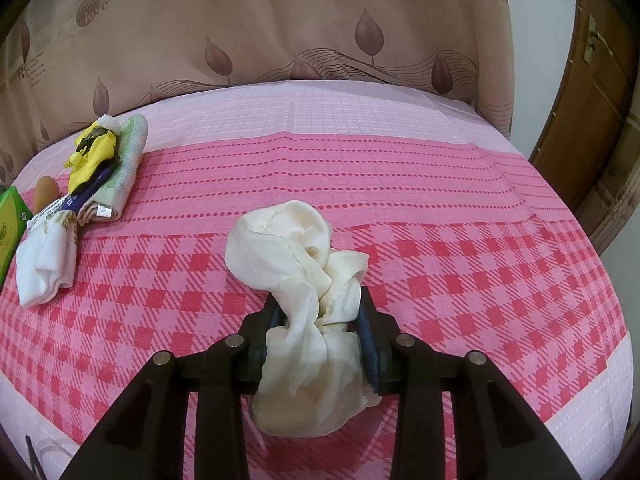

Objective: Organize soft objects
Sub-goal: 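Lower the swab pack into the tin and open the left gripper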

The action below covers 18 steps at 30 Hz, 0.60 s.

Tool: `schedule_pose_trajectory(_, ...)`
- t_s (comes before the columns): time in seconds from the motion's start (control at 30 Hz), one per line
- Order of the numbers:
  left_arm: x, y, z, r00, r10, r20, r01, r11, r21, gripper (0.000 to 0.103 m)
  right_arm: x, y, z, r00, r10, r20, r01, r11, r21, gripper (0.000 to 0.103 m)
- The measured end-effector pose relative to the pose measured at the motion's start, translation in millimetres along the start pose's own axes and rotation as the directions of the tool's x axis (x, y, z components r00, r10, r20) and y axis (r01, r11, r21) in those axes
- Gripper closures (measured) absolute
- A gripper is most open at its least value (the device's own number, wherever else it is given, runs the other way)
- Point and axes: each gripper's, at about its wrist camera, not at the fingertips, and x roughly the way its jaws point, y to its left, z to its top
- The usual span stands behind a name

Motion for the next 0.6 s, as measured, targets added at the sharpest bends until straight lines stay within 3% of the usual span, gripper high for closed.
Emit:
schedule_pose_trajectory(0.13,-9.1,-2.4,-2.9,1.000,-0.004,0.011,0.004,1.000,0.007,0.042,0.1,1.3,-0.2,1.000,-0.001,0.000,0.001,1.000,0.000,0.070)
schedule_pose_trajectory(0.23,-16.4,-8.5,-7.1,1.000,-0.002,0.006,0.002,1.000,0.028,0.028,0.1,-0.4,0.0,1.000,-0.003,0.000,0.003,1.000,0.000,0.070)
schedule_pose_trajectory(0.6,-48.2,-39.9,-32.2,0.995,-0.097,0.009,0.094,0.978,0.184,0.028,0.9,-0.1,-2.6,1.000,-0.013,0.000,0.013,1.000,0.000,0.068)
